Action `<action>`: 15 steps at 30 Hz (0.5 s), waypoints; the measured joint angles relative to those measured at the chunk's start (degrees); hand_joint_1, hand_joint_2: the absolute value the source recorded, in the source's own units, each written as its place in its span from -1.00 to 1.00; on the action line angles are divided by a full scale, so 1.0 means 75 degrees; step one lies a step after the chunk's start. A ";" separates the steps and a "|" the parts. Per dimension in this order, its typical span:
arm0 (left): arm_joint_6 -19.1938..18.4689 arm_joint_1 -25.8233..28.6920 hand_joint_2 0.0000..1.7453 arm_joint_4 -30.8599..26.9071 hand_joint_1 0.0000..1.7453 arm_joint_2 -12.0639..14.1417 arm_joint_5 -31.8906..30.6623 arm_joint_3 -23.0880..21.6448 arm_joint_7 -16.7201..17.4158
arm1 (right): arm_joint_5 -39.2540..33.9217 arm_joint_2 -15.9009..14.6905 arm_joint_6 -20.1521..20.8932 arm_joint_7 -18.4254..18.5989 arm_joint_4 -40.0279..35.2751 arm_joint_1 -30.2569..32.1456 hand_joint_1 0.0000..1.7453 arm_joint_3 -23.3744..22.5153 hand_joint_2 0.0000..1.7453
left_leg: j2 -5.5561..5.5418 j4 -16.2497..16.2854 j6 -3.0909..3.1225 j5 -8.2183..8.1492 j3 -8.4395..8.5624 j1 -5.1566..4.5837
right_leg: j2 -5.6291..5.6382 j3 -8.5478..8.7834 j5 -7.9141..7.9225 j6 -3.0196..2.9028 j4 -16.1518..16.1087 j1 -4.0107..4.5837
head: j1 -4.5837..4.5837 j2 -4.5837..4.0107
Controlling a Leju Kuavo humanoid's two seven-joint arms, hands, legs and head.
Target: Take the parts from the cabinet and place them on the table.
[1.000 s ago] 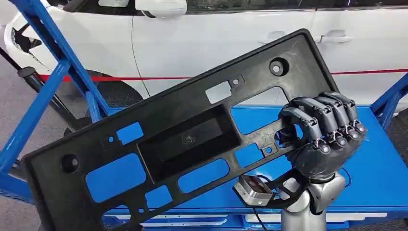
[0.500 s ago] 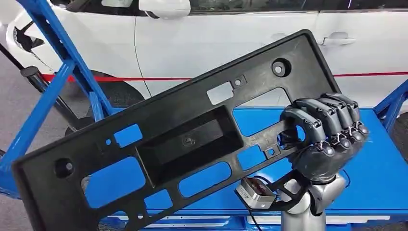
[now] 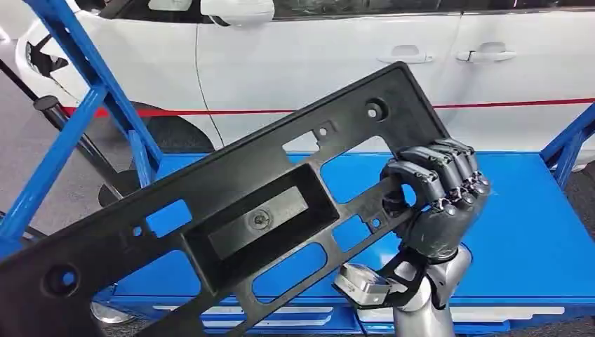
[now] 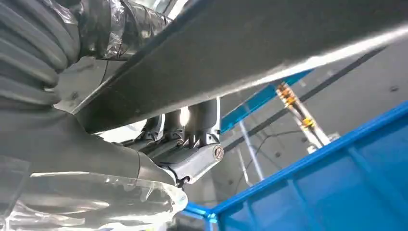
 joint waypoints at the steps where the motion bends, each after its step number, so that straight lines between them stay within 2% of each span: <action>1: -0.0006 0.0011 1.00 0.0000 -1.00 0.0000 0.0000 0.0000 -0.0003 | -0.0055 -0.0006 0.0000 -0.0003 0.0079 0.0010 1.00 0.0084 1.00 | -0.0001 0.0005 0.0031 0.0023 -0.0020 -0.0015 | 0.0000 0.0002 0.0033 0.0048 -0.0018 -0.0013 | 0.0006 0.0000; 2: -0.0006 0.0025 1.00 0.0000 -1.00 0.0003 0.0000 0.0003 -0.0003 | -0.0090 -0.0011 0.0000 0.0000 0.0142 0.0020 1.00 0.0157 1.00 | -0.0002 -0.0011 0.0077 0.0073 -0.0028 -0.0026 | 0.0002 0.0011 0.0080 0.0108 -0.0057 -0.0016 | 0.0003 0.0000; 3: -0.0006 0.0026 1.00 0.0003 -1.00 0.0000 0.0000 0.0006 -0.0003 | -0.0099 -0.0017 0.0000 -0.0003 0.0186 0.0022 1.00 0.0213 1.00 | 0.0003 -0.0135 0.0140 0.0186 -0.0038 0.0029 | 0.0012 -0.0002 0.0109 0.0172 -0.0060 0.0021 | 0.0006 0.0000; 4: -0.0009 0.0006 1.00 0.0000 -1.00 0.0000 0.0000 0.0006 -0.0003 | -0.0113 -0.0038 0.0000 -0.0003 0.0230 0.0030 1.00 0.0256 1.00 | 0.0058 -0.0176 0.0172 0.0284 -0.0024 0.0049 | 0.0033 -0.0069 -0.0093 0.0177 0.0069 -0.0020 | 0.0003 0.0000; 5: -0.0017 -0.0007 1.00 0.0000 -1.00 0.0000 0.0000 0.0006 -0.0009 | -0.0158 -0.0047 -0.0003 -0.0003 0.0253 0.0033 1.00 0.0279 1.00 | 0.0056 -0.0186 0.0210 0.0337 -0.0100 0.0050 | 0.0039 -0.0169 -0.0440 0.0200 0.0356 -0.0015 | 0.0017 0.0000; 6: -0.0029 -0.0010 1.00 0.0000 -1.00 0.0000 0.0000 0.0006 -0.0012 | -0.0253 -0.0061 -0.0003 0.0000 0.0314 0.0047 1.00 0.0317 1.00 | 0.0060 -0.0177 0.0265 0.0402 -0.0190 0.0040 | 0.0041 -0.0365 -0.0892 0.0216 0.0911 -0.0019 | 0.0012 0.0000; 7: -0.0029 -0.0007 1.00 0.0003 -1.00 0.0000 0.0003 0.0009 -0.0026 | -0.0303 -0.0076 -0.0003 -0.0003 0.0396 0.0082 1.00 0.0367 1.00 | 0.0068 -0.0173 0.0271 0.0444 -0.0260 0.0031 | 0.0042 -0.0516 -0.1206 0.0233 0.1411 -0.0023 | 0.0012 0.0000; 8: -0.0029 0.0000 1.00 0.0003 -1.00 0.0003 0.0003 0.0009 -0.0032 | -0.0329 -0.0090 -0.0003 0.0000 0.0499 0.0142 1.00 0.0422 1.00 | 0.0082 -0.0159 0.0269 0.0498 -0.0351 0.0025 | 0.0042 -0.0648 -0.1428 0.0249 0.1897 -0.0024 | 0.0012 0.0000; 9: -0.0029 0.0006 1.00 0.0000 -1.00 0.0003 0.0018 0.0009 -0.0032 | -0.0332 -0.0105 -0.0003 0.0000 0.0598 0.0216 1.00 0.0484 1.00 | 0.0084 -0.0129 0.0258 0.0549 -0.0452 0.0026 | 0.0040 -0.0629 -0.1431 0.0254 0.2072 -0.0025 | 0.0009 0.0000; 10: -0.0032 0.0009 1.00 0.0000 -1.00 0.0003 0.0029 0.0009 -0.0032 | -0.0332 -0.0119 -0.0003 -0.0003 0.0670 0.0262 1.00 0.0533 1.00 | 0.0085 -0.0094 0.0250 0.0582 -0.0540 0.0030 | 0.0038 -0.0436 -0.1283 0.0260 0.1882 -0.0033 | 0.0012 0.0000; 11: -0.0032 0.0011 1.00 0.0000 -1.00 0.0000 0.0029 0.0009 -0.0035 | -0.0326 -0.0125 -0.0003 -0.0003 0.0734 0.0286 1.00 0.0568 1.00 | 0.0084 -0.0050 0.0230 0.0607 -0.0621 0.0035 | 0.0035 -0.0120 -0.1077 0.0259 0.1451 -0.0044 | 0.0012 0.0000; 12: -0.0032 0.0012 1.00 0.0000 -1.00 0.0000 0.0029 0.0009 -0.0035 | -0.0317 -0.0125 -0.0003 -0.0003 0.0784 0.0288 1.00 0.0603 1.00 | 0.0081 0.0013 0.0201 0.0634 -0.0709 0.0042 | 0.0034 0.0405 -0.0811 0.0247 0.0670 -0.0054 | 0.0012 0.0000; 13: -0.0032 0.0010 1.00 0.0003 -1.00 -0.0003 0.0026 0.0009 -0.0035 | -0.0306 -0.0125 -0.0003 -0.0003 0.0816 0.0284 1.00 0.0632 1.00 | 0.0079 0.0081 0.0172 0.0653 -0.0766 0.0043 | 0.0035 0.0809 -0.0817 0.0223 0.0025 -0.0062 | 0.0012 0.0000; 14: -0.0032 0.0014 1.00 0.0000 -1.00 -0.0006 0.0023 0.0009 -0.0032 | -0.0277 -0.0125 -0.0003 -0.0003 0.0857 0.0310 1.00 0.0661 1.00 | 0.0071 0.0087 0.0113 0.0689 -0.0813 0.0024 | 0.0061 0.0821 -0.0793 0.0162 0.0060 0.0014 | 0.0008 0.0000; 15: -0.0032 0.0020 1.00 0.0003 -1.00 -0.0009 0.0020 0.0009 -0.0032 | -0.0265 -0.0125 -0.0006 -0.0003 0.0871 0.0327 1.00 0.0667 1.00 | 0.0070 0.0099 0.0080 0.0711 -0.0797 0.0027 | 0.0075 0.0728 -0.0656 0.0115 0.0083 0.0027 | 0.0018 0.0000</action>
